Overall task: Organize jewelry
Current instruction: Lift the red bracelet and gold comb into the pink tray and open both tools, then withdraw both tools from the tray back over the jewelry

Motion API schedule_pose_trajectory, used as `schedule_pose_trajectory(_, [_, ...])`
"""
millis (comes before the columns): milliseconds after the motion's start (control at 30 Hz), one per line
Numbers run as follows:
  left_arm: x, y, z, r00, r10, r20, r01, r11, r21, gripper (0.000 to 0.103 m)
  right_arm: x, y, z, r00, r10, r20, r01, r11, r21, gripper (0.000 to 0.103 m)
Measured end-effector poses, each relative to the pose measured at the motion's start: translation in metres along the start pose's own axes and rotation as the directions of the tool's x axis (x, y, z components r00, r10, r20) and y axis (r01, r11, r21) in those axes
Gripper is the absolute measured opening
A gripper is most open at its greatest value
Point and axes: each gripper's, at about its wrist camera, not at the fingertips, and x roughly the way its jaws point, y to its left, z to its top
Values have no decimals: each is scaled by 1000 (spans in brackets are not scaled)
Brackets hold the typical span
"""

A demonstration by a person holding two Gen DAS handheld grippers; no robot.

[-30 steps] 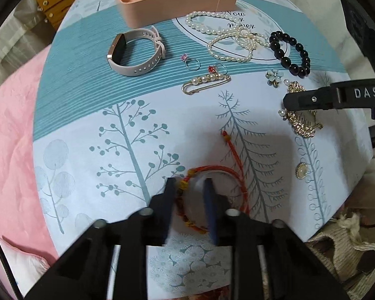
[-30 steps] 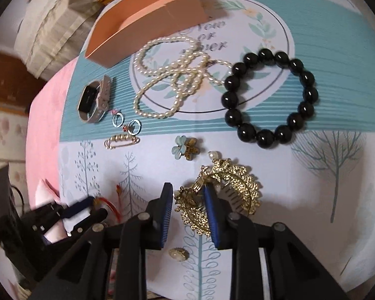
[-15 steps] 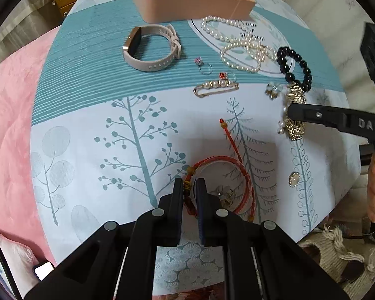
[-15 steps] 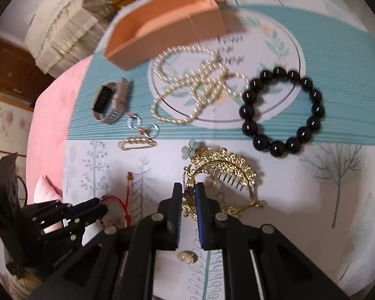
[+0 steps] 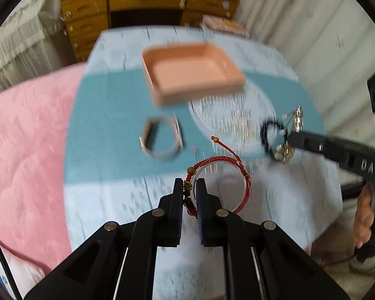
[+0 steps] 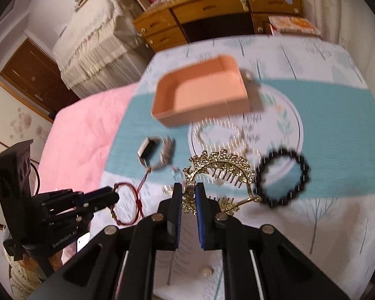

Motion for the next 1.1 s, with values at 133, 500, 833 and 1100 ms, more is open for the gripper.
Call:
schedule_pose_trajectory(133, [-3, 5, 45, 997, 38, 72, -35, 998, -46, 8, 2, 1, 38, 995, 57, 80, -60, 998, 33, 10])
schedule_pose_trajectory(500, [74, 24, 136, 988, 83, 129, -54, 976, -212, 8, 73, -25, 124, 972, 87, 220, -109, 990, 93, 10])
schedule_pose_trajectory(833, [138, 18, 143, 985, 162, 64, -151, 976, -155, 11, 143, -53, 129, 999, 22, 46, -29, 989, 146, 13])
schedule_pose_trajectory(1100, [110, 8, 123, 982, 142, 125, -127, 985, -117, 63, 107, -48, 109, 991, 120, 62, -128, 983, 134, 15])
